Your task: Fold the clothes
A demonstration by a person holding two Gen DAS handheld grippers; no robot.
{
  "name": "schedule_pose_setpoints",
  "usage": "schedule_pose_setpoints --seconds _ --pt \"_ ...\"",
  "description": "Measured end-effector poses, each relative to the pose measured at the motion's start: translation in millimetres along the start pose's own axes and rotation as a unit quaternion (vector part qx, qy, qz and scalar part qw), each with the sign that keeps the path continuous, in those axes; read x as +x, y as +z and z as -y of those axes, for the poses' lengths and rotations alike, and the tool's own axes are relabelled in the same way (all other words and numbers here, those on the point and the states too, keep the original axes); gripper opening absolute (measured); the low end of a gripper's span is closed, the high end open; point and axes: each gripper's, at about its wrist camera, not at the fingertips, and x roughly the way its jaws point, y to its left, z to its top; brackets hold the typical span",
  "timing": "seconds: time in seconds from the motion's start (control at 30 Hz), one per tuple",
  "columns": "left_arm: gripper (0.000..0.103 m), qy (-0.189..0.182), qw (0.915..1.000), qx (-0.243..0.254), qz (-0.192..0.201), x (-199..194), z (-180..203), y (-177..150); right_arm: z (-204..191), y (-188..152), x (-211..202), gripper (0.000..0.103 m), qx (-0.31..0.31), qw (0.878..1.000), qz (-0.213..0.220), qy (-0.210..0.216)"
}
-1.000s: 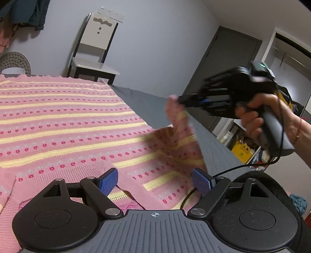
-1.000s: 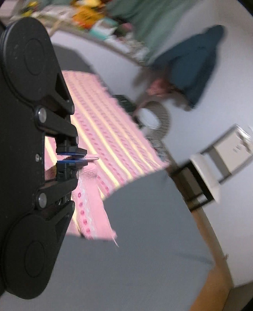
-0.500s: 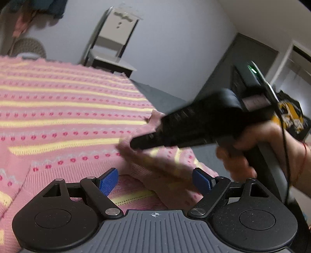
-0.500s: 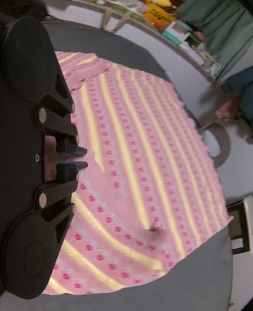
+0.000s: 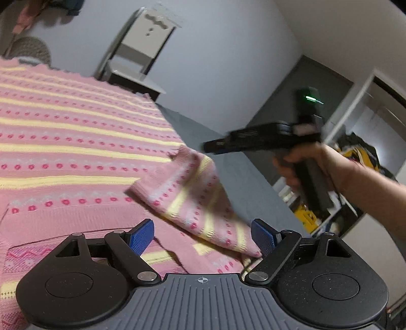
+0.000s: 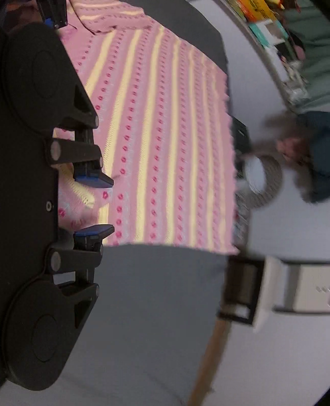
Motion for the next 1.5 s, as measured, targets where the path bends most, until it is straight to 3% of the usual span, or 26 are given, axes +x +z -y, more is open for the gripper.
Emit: schedule_pose_setpoints --seconds 0.07,0.23,0.33,0.37,0.4,0.5,0.6,0.73,0.77,0.83,0.97,1.07,1.13,1.2,1.33,1.43,1.5 --pt "0.084 -0.007 0.9999 0.010 -0.005 4 4 -2 2 4 14 0.006 -0.006 1.000 -0.022 0.007" --pt "0.084 -0.010 0.9993 0.018 -0.030 10 6 -9 1 4 44 0.006 0.019 0.999 -0.045 -0.015" --pt "0.084 -0.006 0.9991 0.017 -0.037 8 5 -11 -1 8 46 0.013 0.030 0.998 -0.050 -0.025" --pt "0.084 -0.005 0.9991 0.017 -0.038 6 5 -11 -2 9 38 0.027 0.040 0.998 -0.043 -0.026" --pt "0.084 -0.003 0.9992 0.019 -0.036 3 4 -11 -2 10 29 0.033 0.049 0.998 -0.036 -0.027" --pt "0.084 0.008 0.9995 0.020 -0.022 -3 2 -6 -13 3 -12 0.037 0.035 0.999 -0.010 0.008" --pt "0.084 0.020 0.9998 -0.002 -0.008 -9 -6 -1 -42 -23 -42 0.037 -0.046 0.998 -0.053 0.009" --pt "0.084 0.036 0.9987 -0.034 0.010 -18 -16 5 -82 -67 -62 0.033 -0.193 0.973 -0.129 -0.005" --pt "0.084 0.040 0.9985 -0.036 0.014 -20 -17 6 -88 -75 -63 0.026 -0.214 0.966 -0.146 -0.008" --pt "0.084 0.048 0.9978 -0.040 0.023 -25 -20 9 -101 -92 -64 0.025 -0.255 0.950 -0.178 -0.014" --pt "0.084 0.059 0.9967 -0.050 0.025 -27 -25 10 -125 -112 -58 0.026 -0.304 0.930 -0.203 -0.033" --pt "0.084 0.058 0.9972 -0.045 0.013 -27 -26 8 -132 -115 -49 0.025 -0.308 0.922 -0.230 -0.049" --pt "0.084 0.057 0.9977 -0.038 0.003 -26 -26 6 -130 -114 -61 0.025 -0.298 0.922 -0.246 -0.030" --pt "0.084 0.041 0.9988 -0.024 -0.009 -22 -21 5 -122 -105 -80 0.026 -0.270 0.930 -0.250 -0.014" --pt "0.084 -0.023 0.9996 0.005 -0.013 -10 -2 4 -96 -81 -109 0.030 -0.207 0.949 -0.236 -0.009" --pt "0.084 -0.072 0.9971 0.013 -0.019 -1 16 -3 -74 -65 -107 0.035 -0.160 0.962 -0.217 -0.038" --pt "0.084 -0.106 0.9935 0.007 -0.041 11 27 -9 -60 -58 -108 0.035 -0.106 0.970 -0.218 -0.013"
